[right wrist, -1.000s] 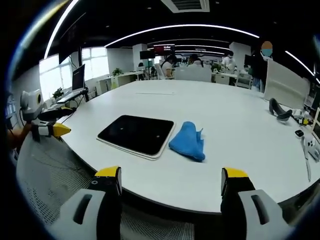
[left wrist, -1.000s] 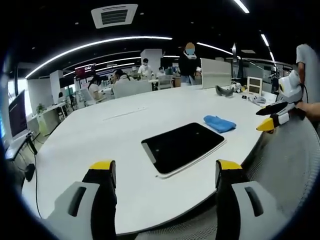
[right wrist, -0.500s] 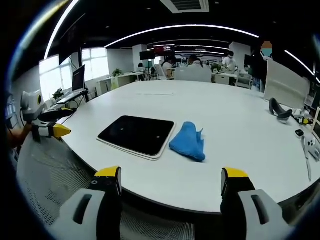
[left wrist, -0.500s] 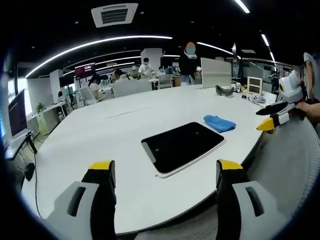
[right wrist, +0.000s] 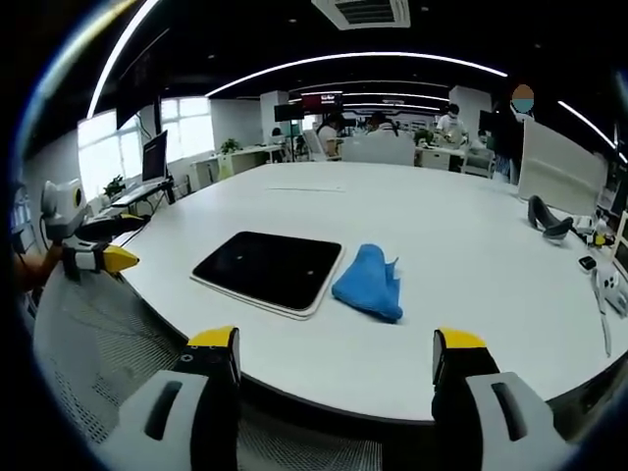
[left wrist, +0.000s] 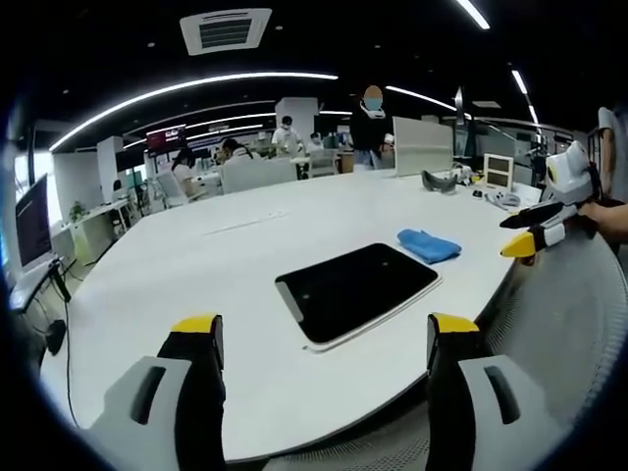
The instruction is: Wipe the mirror surface with the cleaning cloth until all visible marks leave the cleaned area.
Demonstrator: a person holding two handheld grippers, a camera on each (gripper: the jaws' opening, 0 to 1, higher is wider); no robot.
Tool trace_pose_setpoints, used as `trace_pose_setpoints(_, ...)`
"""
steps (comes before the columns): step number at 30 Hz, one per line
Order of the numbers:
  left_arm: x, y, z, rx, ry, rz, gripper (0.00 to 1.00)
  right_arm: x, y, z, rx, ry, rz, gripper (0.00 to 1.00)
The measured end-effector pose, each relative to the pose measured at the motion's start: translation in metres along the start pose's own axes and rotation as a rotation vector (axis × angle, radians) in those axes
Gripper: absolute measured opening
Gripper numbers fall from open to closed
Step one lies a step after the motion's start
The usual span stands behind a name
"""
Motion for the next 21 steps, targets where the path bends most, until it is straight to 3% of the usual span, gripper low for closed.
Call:
trace_pose_setpoints(13,-0.001,0.0,-0.001,0.006,0.003,-0.004,0.82,-0.005,0.001,0.002,-0.009,-0.011,-0.019,0.74)
trace_pose_setpoints(21,0.0,0.0,-0.001,0.01,0.004,-0.004,0.82,-0.013,0.005,-0.003,-0.021,-0.087,-0.043,0.7)
Point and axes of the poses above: the point that each gripper's makers call its tool centre point, and the gripper's own axes: y roughly backward along the fingers, z roughly to its left, x roughly out of its underside, the point moved 1 cm from there along y, roughly backward along the fingers, and after that the axes turned 7 degrees about y, right-handed, at the moved point
